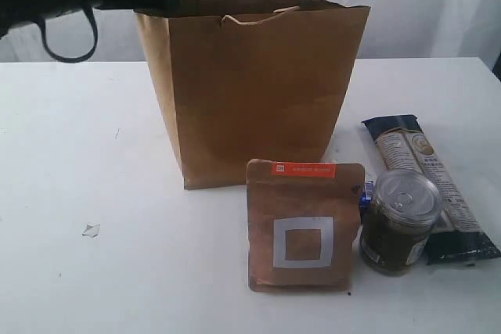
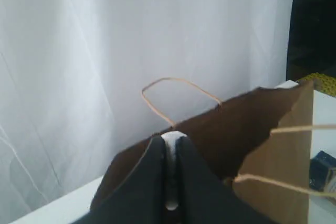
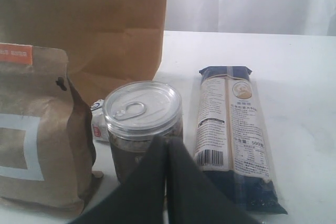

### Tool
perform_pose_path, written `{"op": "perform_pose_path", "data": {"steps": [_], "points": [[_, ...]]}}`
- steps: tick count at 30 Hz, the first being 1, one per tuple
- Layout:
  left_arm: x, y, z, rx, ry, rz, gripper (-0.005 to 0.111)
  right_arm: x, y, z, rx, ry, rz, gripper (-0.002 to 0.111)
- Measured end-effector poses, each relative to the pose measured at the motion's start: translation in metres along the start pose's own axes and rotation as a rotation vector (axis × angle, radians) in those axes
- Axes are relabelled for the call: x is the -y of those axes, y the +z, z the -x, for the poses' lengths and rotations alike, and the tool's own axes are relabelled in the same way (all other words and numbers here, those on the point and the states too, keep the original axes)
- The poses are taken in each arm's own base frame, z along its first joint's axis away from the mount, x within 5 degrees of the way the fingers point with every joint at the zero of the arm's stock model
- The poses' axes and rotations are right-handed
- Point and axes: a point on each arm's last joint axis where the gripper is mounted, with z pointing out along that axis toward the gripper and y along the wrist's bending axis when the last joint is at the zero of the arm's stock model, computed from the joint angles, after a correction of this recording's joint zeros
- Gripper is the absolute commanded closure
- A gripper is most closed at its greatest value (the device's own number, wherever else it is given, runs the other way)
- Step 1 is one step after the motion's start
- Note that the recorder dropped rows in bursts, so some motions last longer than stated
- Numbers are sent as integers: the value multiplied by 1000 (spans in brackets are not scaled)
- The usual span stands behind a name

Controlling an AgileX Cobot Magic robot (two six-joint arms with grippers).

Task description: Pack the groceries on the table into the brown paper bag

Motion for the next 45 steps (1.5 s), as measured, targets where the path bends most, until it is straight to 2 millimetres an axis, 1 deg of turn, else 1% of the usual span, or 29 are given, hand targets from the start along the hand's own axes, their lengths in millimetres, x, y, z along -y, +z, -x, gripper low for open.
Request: {"op": "perform_pose_path", "data": {"steps": [4, 5, 8, 11, 12, 15, 18, 20, 22, 27, 29, 38, 45], "points": [[-6, 28, -4, 4, 28, -4, 106, 0, 0, 0, 0, 0, 0, 108], [-7, 37, -8, -7, 37, -4, 106, 0, 0, 0, 0, 0, 0, 108], [-8, 56, -16, -23, 47, -10, 106, 0, 0, 0, 0, 0, 0, 108], [-9, 69, -23, -36, 45, -14, 106, 0, 0, 0, 0, 0, 0, 108], [-9, 70, -25, -40, 43, -14, 106, 0, 0, 0, 0, 0, 0, 108], [-9, 72, -26, -42, 37, -15, 106, 0, 0, 0, 0, 0, 0, 108], [-9, 72, -26, -41, -10, -18, 106, 0, 0, 0, 0, 0, 0, 108], [-8, 72, -26, -43, -42, -23, 104, 0, 0, 0, 0, 0, 0, 108], [-8, 72, -27, -49, -52, -24, 100, 0, 0, 0, 0, 0, 0, 108], [-8, 72, -30, -84, -87, -16, 79, 0, 0, 0, 0, 0, 0, 108], [-9, 72, -31, -100, -103, -10, 73, 0, 0, 0, 0, 0, 0, 108], [-9, 62, -16, -70, -108, -7, 72, 0, 0, 0, 0, 0, 0, 108], [-10, 59, -15, -81, -109, 1, 72, 0, 0, 0, 0, 0, 0, 108]]}}
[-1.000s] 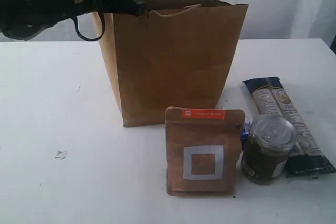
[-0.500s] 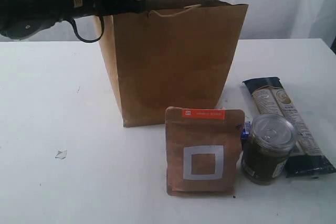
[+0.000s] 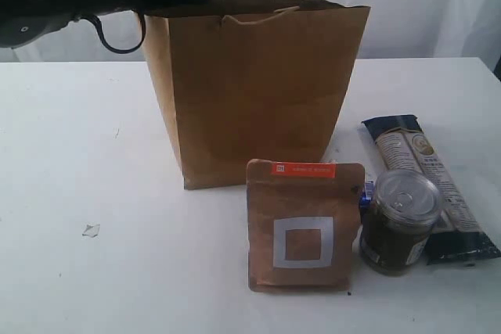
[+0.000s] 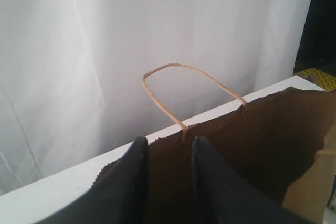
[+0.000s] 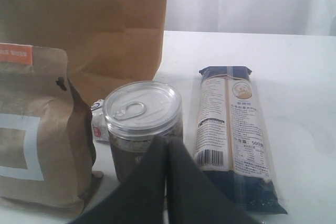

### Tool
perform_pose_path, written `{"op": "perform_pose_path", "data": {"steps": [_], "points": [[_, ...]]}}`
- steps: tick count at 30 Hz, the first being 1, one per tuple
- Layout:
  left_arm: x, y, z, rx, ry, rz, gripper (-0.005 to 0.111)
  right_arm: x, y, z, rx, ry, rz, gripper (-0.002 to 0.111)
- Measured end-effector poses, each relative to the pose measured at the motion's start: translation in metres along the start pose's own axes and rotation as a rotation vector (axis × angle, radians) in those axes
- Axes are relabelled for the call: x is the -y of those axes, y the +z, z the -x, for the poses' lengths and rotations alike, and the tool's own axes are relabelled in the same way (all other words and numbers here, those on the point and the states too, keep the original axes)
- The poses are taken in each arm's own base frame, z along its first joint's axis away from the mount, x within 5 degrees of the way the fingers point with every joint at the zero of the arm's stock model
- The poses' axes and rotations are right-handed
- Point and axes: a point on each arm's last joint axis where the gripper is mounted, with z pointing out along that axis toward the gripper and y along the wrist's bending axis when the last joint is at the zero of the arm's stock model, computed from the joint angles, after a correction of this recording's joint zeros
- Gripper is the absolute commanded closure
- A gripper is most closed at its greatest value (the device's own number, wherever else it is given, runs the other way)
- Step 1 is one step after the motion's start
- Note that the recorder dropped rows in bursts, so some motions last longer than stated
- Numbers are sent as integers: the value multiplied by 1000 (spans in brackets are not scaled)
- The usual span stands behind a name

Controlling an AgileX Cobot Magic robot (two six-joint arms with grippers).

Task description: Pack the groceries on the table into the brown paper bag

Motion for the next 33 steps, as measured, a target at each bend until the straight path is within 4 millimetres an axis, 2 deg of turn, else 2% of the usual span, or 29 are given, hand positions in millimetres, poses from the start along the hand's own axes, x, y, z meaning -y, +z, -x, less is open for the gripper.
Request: {"op": "perform_pose_path", "data": {"steps": [4, 8, 20, 25, 33], "points": [[1, -7, 4, 12, -1, 0, 72, 0, 0, 0, 0, 0, 0, 108], [3, -27, 6, 22, -1, -2, 72, 0, 0, 0, 0, 0, 0, 108], [14, -130, 8, 112, 4, -7, 72, 0, 0, 0, 0, 0, 0, 108], [17, -166, 5, 163, 9, -9, 72, 0, 0, 0, 0, 0, 0, 108], [17, -171, 2, 152, 10, 2, 72, 0, 0, 0, 0, 0, 0, 108]]}}
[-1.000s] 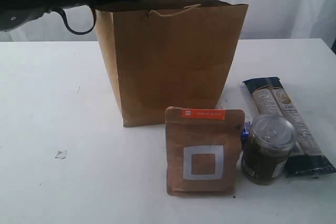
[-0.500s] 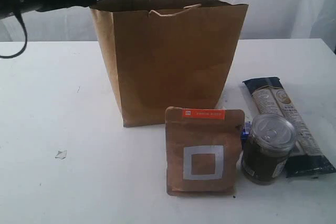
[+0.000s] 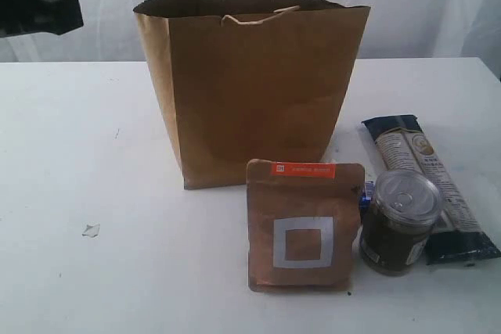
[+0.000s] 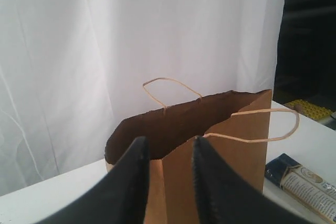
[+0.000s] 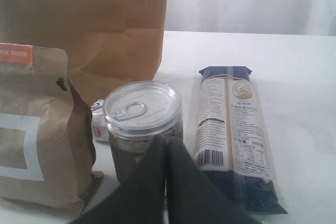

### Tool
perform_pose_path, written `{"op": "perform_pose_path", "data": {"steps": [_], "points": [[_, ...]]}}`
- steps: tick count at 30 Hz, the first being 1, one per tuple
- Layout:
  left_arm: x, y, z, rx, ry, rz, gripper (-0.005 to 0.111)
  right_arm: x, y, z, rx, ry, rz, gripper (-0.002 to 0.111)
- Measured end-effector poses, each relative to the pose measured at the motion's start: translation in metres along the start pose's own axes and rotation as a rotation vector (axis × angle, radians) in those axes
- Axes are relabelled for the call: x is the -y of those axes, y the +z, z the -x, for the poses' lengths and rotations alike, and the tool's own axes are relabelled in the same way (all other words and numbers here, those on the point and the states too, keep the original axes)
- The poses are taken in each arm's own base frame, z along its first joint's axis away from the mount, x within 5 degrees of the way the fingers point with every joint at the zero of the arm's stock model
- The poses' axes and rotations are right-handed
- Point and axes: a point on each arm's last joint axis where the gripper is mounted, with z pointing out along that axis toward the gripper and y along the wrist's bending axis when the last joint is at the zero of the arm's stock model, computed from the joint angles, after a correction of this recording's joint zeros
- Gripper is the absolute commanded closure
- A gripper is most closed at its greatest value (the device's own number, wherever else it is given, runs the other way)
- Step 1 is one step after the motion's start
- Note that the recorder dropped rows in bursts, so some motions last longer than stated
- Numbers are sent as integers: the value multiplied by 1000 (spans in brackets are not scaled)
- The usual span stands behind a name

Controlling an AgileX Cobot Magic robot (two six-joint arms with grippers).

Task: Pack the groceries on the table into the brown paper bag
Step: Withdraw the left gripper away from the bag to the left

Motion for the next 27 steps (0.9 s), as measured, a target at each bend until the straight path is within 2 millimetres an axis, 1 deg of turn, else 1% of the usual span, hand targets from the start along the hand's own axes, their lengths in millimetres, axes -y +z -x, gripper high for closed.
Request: {"op": "perform_pose_path", "data": {"steps": [5, 10, 14, 16, 18, 20, 23, 25, 27], "points": [[1, -10, 9, 42, 13, -2, 72, 0, 0, 0, 0, 14, 0, 108], [6, -25, 22, 122, 76, -34, 72, 0, 0, 0, 0, 18, 0, 108], [5, -29, 25, 142, 9, -25, 72, 0, 0, 0, 0, 18, 0, 108], [3, -35, 28, 149, -70, 0, 72, 0, 0, 0, 0, 18, 0, 108], [1, -45, 31, 146, -100, 35, 72, 0, 0, 0, 0, 18, 0, 108], [-2, -57, 32, 134, -96, 72, 72, 0, 0, 0, 0, 18, 0, 108], [-2, -74, 26, 124, -81, 95, 72, 0, 0, 0, 0, 20, 0, 108], [-1, -84, 14, 106, -113, 101, 72, 0, 0, 0, 0, 20, 0, 108], [-1, -94, -3, 84, -156, 102, 72, 0, 0, 0, 0, 20, 0, 108]]}}
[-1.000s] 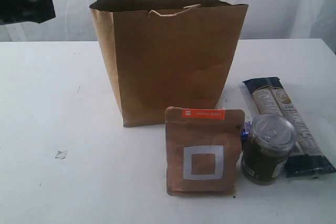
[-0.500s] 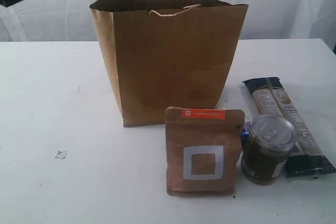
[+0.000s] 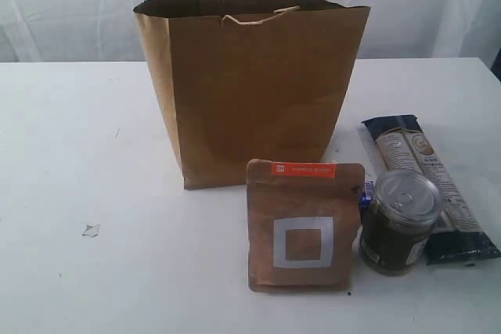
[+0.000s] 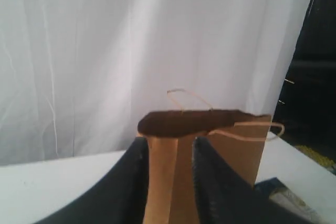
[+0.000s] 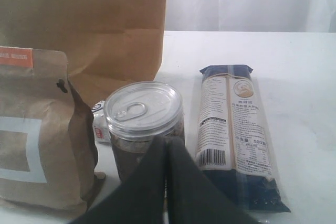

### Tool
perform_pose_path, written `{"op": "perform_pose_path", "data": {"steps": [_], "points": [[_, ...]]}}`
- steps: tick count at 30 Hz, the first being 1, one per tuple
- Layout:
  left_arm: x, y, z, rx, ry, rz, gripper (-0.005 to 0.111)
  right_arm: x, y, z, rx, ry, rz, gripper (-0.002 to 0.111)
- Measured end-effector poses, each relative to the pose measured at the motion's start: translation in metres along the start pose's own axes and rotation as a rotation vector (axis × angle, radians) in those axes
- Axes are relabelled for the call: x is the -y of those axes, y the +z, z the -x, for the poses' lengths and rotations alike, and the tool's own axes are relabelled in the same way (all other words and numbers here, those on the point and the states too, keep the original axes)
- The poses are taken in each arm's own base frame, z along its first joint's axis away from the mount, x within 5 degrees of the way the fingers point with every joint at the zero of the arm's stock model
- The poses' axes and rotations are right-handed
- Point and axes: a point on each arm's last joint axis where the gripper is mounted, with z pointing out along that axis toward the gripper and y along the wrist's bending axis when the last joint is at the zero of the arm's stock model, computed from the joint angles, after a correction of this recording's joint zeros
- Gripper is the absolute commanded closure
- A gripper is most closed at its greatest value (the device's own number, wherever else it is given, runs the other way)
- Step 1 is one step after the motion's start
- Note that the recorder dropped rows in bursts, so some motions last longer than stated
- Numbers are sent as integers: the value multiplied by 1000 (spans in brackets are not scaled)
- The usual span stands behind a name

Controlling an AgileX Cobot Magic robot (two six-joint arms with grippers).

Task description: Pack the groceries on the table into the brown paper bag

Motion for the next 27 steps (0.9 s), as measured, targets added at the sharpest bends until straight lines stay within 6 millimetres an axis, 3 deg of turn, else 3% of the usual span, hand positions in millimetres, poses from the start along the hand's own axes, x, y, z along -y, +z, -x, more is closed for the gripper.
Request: {"op": "perform_pose_path", "data": {"steps": [7, 16, 21, 27], "points": [[-11, -31, -70, -112, 60, 14, 72, 0, 0, 0, 0, 0, 0, 108], [-23, -58, -143, -202, 142, 10, 72, 0, 0, 0, 0, 0, 0, 108], [-26, -69, -166, -195, 146, 7, 72, 0, 0, 0, 0, 0, 0, 108], [-27, -77, -167, -161, 186, -2, 72, 0, 0, 0, 0, 2, 0, 108]]}}
